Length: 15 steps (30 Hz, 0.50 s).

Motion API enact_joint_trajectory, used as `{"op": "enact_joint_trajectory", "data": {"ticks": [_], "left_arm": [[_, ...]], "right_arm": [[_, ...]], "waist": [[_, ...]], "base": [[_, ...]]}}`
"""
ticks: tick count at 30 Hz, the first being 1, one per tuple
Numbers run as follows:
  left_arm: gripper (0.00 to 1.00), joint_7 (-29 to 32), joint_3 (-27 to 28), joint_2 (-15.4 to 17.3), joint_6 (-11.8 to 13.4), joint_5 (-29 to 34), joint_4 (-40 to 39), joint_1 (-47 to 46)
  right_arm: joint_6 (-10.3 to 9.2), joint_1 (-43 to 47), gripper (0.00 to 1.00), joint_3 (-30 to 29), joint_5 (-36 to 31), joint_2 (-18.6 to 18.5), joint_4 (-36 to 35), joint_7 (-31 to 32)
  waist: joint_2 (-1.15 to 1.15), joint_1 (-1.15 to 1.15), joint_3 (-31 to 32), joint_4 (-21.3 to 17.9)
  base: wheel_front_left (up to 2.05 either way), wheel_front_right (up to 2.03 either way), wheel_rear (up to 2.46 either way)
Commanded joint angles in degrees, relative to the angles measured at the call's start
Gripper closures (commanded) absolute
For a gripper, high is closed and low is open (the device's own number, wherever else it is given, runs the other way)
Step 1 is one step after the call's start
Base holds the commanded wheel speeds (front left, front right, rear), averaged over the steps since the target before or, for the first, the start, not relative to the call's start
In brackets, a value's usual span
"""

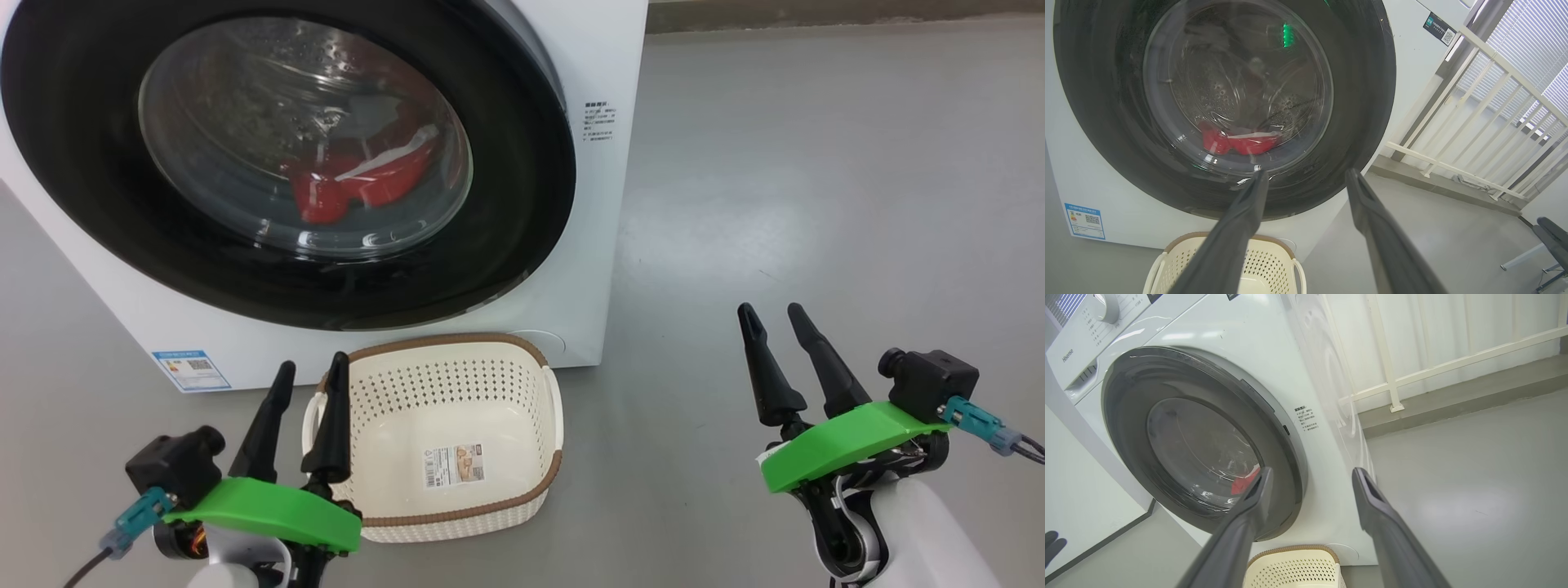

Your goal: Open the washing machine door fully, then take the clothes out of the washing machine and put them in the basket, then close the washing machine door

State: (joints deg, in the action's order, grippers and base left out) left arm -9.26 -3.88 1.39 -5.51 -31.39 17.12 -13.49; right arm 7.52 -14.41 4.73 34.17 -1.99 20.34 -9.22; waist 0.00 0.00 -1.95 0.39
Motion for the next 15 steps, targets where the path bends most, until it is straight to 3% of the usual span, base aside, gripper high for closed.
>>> {"op": "enact_joint_trajectory", "data": {"ticks": [1,15], "left_arm": [[0.00,-1.0,0.9,1.1,0.4,2.5,-1.5,-2.9],[0.00,-3.2,0.5,1.3,1.5,11.0,-2.9,-4.8]], "right_arm": [[-0.02,-3.4,0.00,1.3,-2.6,-0.3,-1.6,-1.0],[-0.03,-6.0,0.00,1.7,-11.0,-0.6,0.0,-3.2]], "waist": [[0.00,0.00,0.0,0.0],[0.00,0.00,-0.6,0.1]], "base": [[0.00,0.00,0.00],[0.00,0.00,0.00]]}}
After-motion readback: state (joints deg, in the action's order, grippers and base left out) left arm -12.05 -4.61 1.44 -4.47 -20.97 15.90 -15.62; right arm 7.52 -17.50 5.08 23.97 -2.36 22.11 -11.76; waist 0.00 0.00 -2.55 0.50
